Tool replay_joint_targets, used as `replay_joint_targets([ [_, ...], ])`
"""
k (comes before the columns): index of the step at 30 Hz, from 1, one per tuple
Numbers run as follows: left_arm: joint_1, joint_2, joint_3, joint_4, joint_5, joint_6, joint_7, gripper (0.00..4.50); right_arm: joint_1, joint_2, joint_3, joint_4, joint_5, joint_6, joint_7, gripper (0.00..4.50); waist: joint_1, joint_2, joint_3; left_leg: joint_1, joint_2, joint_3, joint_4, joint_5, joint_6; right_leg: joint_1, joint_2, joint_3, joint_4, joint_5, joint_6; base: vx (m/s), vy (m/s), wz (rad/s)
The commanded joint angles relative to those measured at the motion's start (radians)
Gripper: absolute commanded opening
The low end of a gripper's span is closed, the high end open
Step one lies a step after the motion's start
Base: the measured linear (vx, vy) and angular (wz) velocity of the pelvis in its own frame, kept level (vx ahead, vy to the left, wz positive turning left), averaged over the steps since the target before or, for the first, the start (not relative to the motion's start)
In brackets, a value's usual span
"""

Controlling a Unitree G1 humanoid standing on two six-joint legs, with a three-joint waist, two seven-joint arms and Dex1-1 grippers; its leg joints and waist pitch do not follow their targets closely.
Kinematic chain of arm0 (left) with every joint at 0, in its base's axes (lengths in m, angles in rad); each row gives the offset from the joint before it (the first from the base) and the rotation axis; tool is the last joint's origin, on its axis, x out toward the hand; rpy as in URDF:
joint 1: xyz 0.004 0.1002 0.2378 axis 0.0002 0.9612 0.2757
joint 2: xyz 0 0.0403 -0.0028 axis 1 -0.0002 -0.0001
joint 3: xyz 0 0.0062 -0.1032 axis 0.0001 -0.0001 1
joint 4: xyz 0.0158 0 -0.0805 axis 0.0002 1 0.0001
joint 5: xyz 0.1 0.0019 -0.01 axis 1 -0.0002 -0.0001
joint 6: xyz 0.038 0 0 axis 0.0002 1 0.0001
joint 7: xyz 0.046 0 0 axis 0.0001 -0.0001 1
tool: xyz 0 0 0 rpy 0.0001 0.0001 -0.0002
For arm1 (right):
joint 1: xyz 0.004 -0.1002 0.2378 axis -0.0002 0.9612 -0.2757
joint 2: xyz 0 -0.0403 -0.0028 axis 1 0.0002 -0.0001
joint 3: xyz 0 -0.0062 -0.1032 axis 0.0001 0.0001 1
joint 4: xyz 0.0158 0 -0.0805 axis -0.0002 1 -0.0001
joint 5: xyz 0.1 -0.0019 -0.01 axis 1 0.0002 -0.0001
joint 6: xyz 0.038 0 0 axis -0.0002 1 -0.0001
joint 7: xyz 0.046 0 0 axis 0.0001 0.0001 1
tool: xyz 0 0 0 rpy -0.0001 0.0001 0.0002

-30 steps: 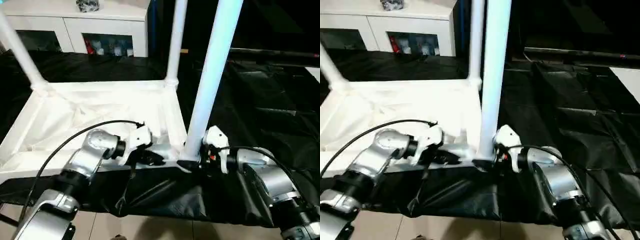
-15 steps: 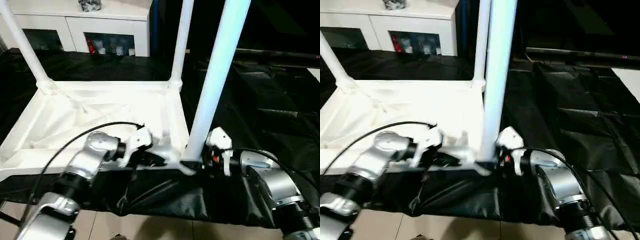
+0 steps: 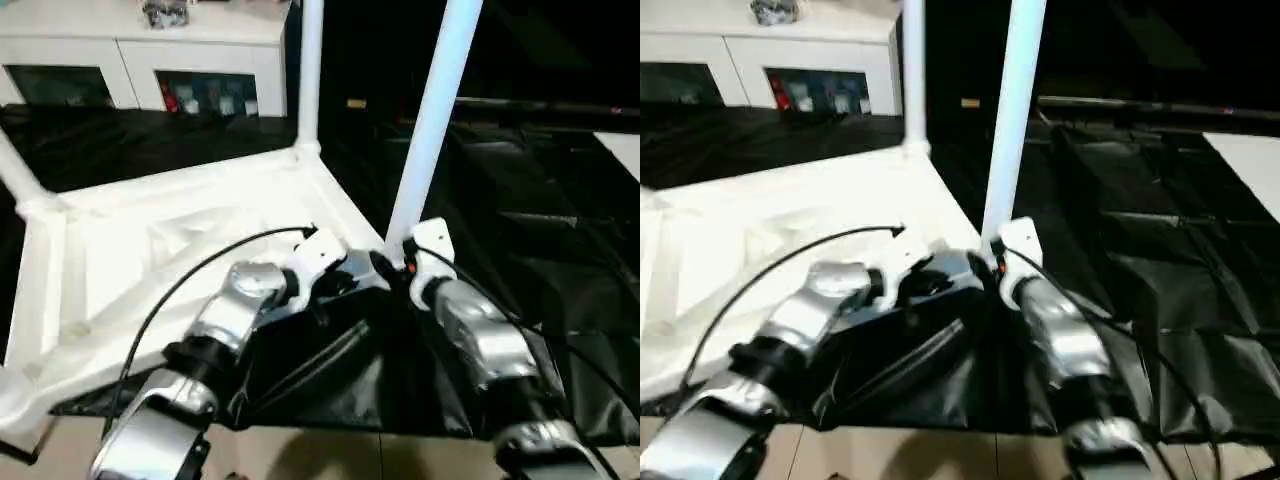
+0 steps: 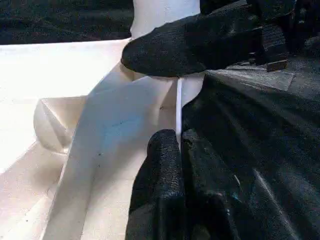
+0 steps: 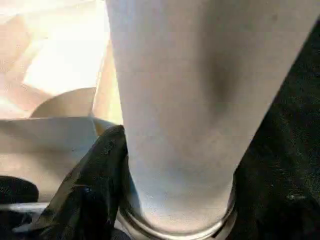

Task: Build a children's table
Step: Rotate leg to tighten

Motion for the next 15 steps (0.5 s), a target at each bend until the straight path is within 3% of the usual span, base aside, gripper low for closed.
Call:
replay_joint_targets([
  [1,-0.025,-0.053,-0.018,-0.006,-0.01,-0.039,0.02,0.0,-0.006,0.076,0.072,0.008,0.026,0.001,0.074,3.37,0.002,-0.004,-0.059,0.002,0.013,-0.001,-0.072,-0.237,0.014,0.044,-0.05,0.038,-0.087,-0.259,-0.177,0.0,0.0,0.0],
  [3,-0.017,-0.034,-0.023,-0.019,-0.02,-0.051,-0.013,0.0,-0.001,0.054,0.072,-0.005,0.028,0.004,0.1,3.49,0.002,-0.004,-0.059,0.003,0.013,0.0,-0.071,-0.23,0.025,0.046,-0.05,0.038,-0.085,-0.234,-0.192,0.0,0.0,0.0],
  [8,0.003,0.015,-0.03,-0.049,-0.041,-0.099,-0.113,0.0,0.017,-0.024,0.092,-0.038,0.035,-0.025,0.219,3.89,0.003,-0.004,-0.057,0.002,0.015,0.0,-0.073,-0.243,0.034,0.048,-0.052,0.037,-0.088,-0.257,-0.19,0.0,0.0,0.0],
  [13,0.022,0.068,-0.031,-0.079,-0.075,-0.103,-0.238,0.0,0.051,-0.128,0.135,-0.105,0.057,-0.049,0.42,3.89,0.006,-0.005,-0.058,0.001,0.016,0.001,-0.07,-0.225,0.044,0.052,-0.051,0.038,-0.085,-0.236,-0.198,0.0,0.0,0.0],
  [15,0.032,0.102,-0.036,-0.099,-0.096,-0.114,-0.323,0.0,0.078,-0.188,0.156,-0.146,0.073,-0.054,0.541,3.89,0.005,-0.002,-0.06,0.001,0.018,0.001,-0.068,-0.209,0.056,0.051,-0.051,0.038,-0.078,-0.183,-0.222,0.0,0.0,0.0],
])
